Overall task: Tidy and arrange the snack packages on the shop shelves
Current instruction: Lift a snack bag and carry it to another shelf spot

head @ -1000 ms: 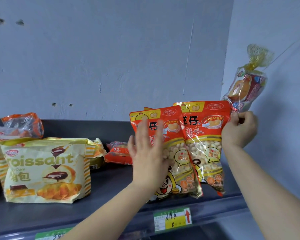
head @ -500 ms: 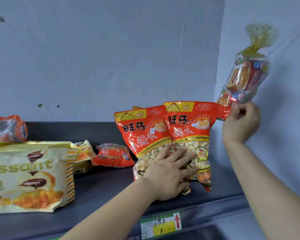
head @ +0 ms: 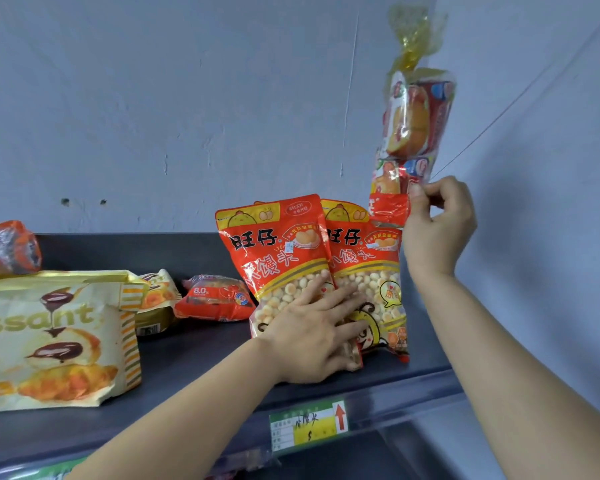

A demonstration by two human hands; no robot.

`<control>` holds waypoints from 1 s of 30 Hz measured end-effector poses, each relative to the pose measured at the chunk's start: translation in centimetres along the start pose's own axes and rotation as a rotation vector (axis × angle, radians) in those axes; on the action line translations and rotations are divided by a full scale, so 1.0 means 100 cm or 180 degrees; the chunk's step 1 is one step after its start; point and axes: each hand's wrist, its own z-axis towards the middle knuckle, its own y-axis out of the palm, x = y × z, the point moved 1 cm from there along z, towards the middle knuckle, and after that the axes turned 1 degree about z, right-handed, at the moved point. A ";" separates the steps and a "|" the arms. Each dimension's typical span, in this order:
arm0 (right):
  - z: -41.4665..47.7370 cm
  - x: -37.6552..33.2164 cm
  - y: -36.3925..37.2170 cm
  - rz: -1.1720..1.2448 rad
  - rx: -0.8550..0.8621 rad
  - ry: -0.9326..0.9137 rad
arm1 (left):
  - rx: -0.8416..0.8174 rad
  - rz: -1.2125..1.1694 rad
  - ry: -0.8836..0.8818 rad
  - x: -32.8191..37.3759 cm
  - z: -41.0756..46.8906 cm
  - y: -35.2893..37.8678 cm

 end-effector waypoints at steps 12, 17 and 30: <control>-0.021 -0.041 0.003 -0.0039 -0.0055 -0.0485 | 0.0021 -0.0415 -0.0408 -0.001 -0.025 -0.017; -0.037 -0.054 0.005 -0.0175 -0.0278 -0.0712 | 0.0659 -0.0822 -0.0939 -0.002 -0.040 -0.020; -0.099 -0.099 0.009 -0.0132 -0.1282 -0.2248 | 0.2845 -0.6401 -0.3401 -0.043 -0.040 -0.098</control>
